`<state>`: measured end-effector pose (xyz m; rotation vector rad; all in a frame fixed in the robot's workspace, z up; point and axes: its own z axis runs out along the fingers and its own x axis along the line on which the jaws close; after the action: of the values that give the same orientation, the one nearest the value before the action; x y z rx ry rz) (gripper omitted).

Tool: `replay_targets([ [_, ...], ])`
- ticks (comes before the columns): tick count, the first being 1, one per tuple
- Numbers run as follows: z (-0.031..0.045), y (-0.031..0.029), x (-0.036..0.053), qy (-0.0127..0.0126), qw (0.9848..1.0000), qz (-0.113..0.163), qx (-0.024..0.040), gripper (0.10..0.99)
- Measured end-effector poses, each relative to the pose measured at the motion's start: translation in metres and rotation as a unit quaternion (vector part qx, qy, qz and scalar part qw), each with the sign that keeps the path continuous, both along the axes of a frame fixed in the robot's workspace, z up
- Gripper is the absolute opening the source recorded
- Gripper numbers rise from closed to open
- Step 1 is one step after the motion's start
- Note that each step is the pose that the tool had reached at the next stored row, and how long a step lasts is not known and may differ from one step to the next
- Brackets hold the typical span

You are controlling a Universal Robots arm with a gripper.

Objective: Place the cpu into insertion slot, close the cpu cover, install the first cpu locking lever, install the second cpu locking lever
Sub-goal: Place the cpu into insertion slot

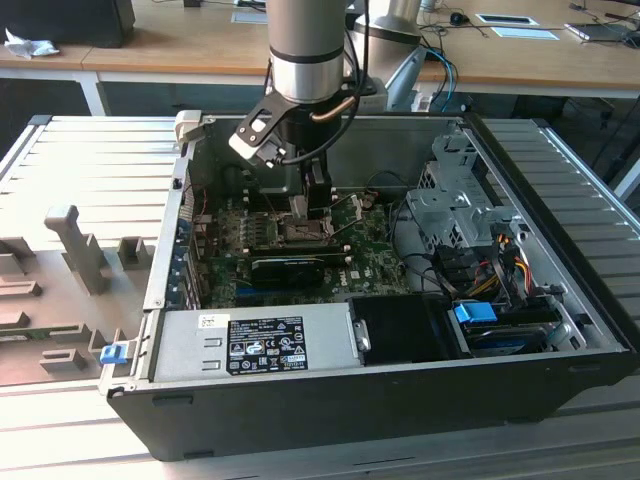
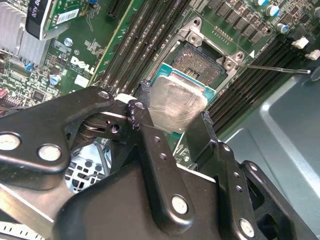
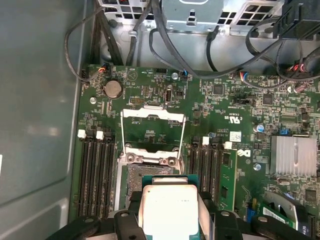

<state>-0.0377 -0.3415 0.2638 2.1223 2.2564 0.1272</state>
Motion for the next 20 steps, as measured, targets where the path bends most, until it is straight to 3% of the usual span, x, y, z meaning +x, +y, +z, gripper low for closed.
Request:
replay_targets([
  [16,-0.0073,0.0001,0.0000,0.0000,1.0000,0.000,0.0000,0.529],
  [20,-0.0101,0.0036,-0.0001,0.0000,1.0000,-0.006,0.0000,0.529],
])
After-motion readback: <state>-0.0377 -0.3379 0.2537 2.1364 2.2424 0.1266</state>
